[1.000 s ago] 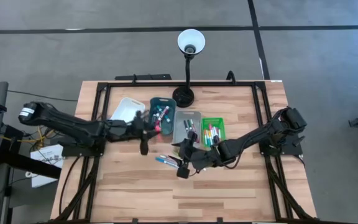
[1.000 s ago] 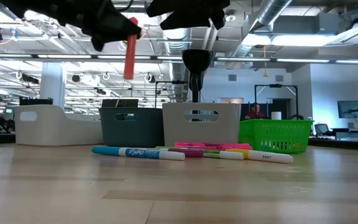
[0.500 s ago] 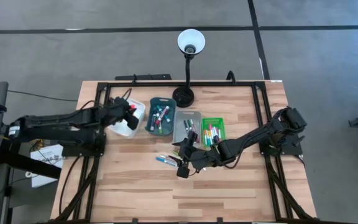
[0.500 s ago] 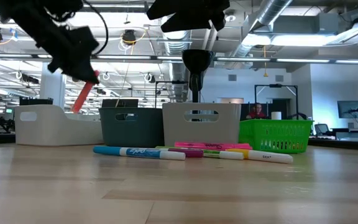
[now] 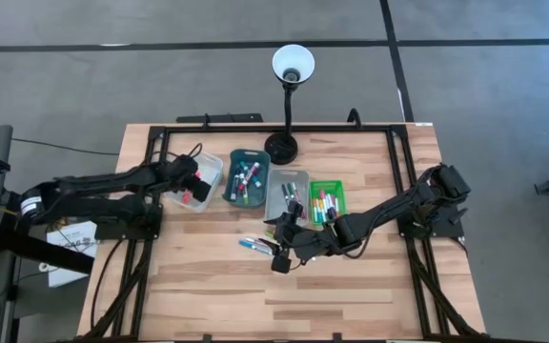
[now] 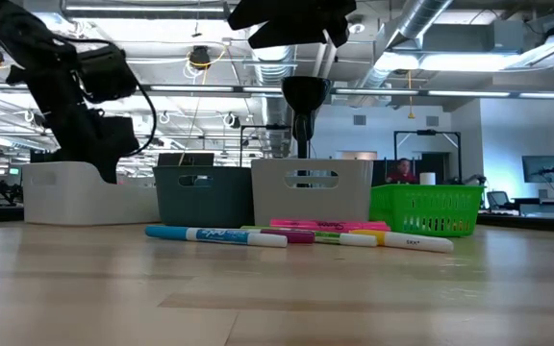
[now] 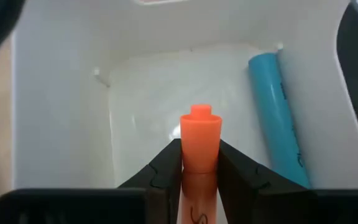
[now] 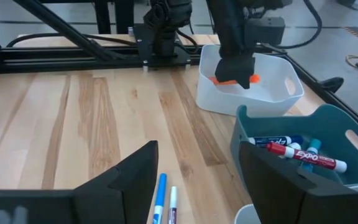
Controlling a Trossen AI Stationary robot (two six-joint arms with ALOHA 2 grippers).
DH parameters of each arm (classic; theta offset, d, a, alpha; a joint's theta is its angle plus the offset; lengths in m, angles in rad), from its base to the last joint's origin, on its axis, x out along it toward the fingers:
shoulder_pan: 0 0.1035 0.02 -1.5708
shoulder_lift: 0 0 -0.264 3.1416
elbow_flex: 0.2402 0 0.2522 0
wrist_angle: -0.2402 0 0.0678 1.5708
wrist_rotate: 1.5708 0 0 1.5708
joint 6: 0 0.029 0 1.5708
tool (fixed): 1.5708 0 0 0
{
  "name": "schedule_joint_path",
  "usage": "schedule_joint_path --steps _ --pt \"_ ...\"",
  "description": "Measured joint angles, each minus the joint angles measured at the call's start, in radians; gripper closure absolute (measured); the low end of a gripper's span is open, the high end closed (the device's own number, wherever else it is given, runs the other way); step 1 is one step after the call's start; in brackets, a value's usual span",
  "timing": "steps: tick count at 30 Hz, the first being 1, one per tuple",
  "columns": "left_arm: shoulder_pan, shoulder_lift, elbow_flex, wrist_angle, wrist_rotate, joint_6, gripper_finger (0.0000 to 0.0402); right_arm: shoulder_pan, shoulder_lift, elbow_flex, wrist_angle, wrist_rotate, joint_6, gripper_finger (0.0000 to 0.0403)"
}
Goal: Pick & Place Markers
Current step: Put the large orange highlighter pen into the white bin, then put the small blue marker pen into the gray bin
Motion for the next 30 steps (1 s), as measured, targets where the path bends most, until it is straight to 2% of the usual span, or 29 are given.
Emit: schedule_joint_path --steps 6,14,19,25,30 --pt "0.003 0.051 -0.017 0.042 0.001 0.041 0.0313 0.000 0.000 0.000 0.000 0.000 0.000 0.0194" --pt "0.003 0.083 -0.025 0.090 0.001 0.041 0.0282 0.000 0.000 0.000 0.000 0.000 0.000 0.0195" --pt "-0.012 0.059 0.041 0.097 0.001 0.064 0.0271 0.000 0.000 0.000 0.000 -0.002 0.000 0.0199" --pt "-0.095 -0.016 0.117 0.139 0.073 0.097 0.0276 0.000 0.000 0.000 -0.001 -0.108 0.001 0.0208" --pt "-0.246 -0.067 0.110 0.231 0.183 0.097 0.0287 0.000 0.000 0.000 -0.008 -0.129 0.006 0.0215"
